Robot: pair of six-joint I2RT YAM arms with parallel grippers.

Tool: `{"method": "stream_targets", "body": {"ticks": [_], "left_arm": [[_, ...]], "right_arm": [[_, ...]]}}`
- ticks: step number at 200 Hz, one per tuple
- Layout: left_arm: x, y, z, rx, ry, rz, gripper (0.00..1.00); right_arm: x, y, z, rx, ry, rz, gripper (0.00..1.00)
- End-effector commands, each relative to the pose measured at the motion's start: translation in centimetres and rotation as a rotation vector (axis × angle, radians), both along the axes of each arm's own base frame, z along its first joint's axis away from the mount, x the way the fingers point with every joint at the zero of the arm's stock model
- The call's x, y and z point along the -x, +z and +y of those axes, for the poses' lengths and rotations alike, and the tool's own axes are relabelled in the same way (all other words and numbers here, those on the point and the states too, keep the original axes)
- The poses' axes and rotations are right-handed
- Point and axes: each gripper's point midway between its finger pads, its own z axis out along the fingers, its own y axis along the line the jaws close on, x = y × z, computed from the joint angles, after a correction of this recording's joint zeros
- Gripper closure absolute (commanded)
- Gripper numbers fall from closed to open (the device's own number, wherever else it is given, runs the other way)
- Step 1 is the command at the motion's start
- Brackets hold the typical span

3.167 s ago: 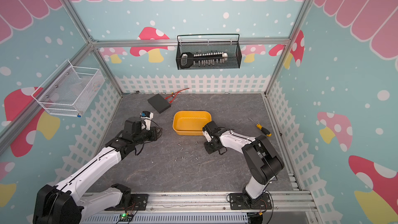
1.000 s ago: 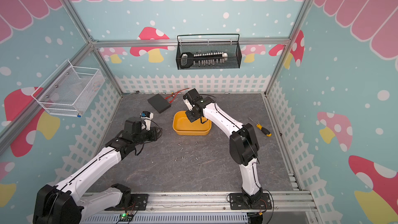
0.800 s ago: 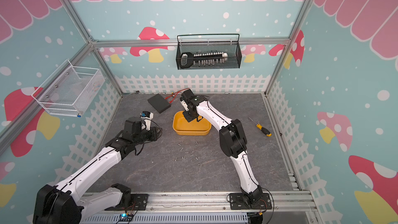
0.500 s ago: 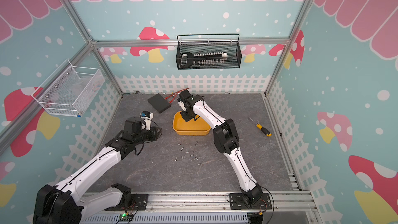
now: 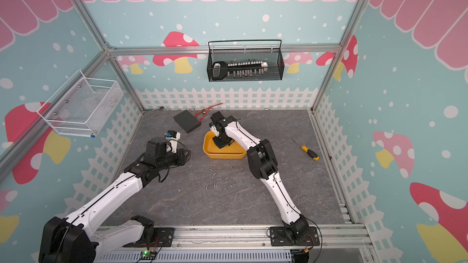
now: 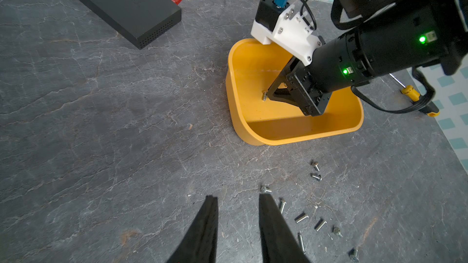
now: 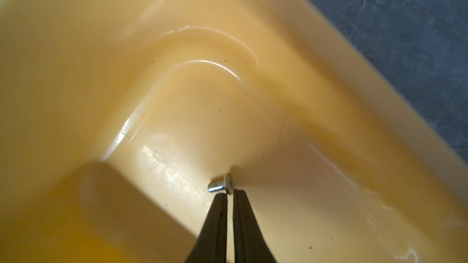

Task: Put the screws on the desktop into the storage box
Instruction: Place the screw in the storage box.

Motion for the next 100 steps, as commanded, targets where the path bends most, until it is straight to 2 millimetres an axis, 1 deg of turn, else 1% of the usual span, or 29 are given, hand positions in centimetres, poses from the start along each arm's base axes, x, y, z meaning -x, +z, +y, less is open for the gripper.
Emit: {"method": "stream_targets", "body": {"ticks": [1, 14, 31, 41, 46, 66, 79, 100], "left_arm": [[-0.2, 1.4, -0.2, 0.009, -0.007, -0.027, 0.68], [-0.2, 1.3, -0.2, 0.008, -0.006, -0.025, 0.69], [-0.2, 1.4, -0.2, 0.01, -0.007, -0.025, 0.69], [-0.2, 1.4, -0.2, 0.011, -0.008, -0.025, 0.68], [-0.2, 1.3, -0.2, 0.01, -0.008, -0.024, 0.68], [-0.2, 1.4, -0.2, 0.011, -0.008, -0.024, 0.68], [-0.2, 1.3, -0.2, 0.013, -0.009, -0.022, 0.68], [-0.1, 1.3, -0.3, 0.013, -0.01, -0.022, 0.67]], "right_arm": [[-0.1, -0.5, -0.1, -0.002, 0.001, 0.015, 0.84], [-0.2, -0.1, 0.0, -0.004, 0.0, 0.007, 0.83], [-0.5, 1.5, -0.1, -0.011, -0.008, -0.027, 0.75], [-0.8, 3.3, -0.1, -0.024, -0.013, -0.063, 0.7], [-1.0, 4.5, -0.1, -0.035, -0.014, -0.087, 0.67], [-1.4, 9.2, 0.2, -0.088, -0.017, -0.175, 0.63], [-1.4, 11.9, 0.1, -0.114, -0.024, -0.222, 0.62], [-1.1, 15.4, -0.5, -0.134, -0.046, -0.283, 0.61]]}}
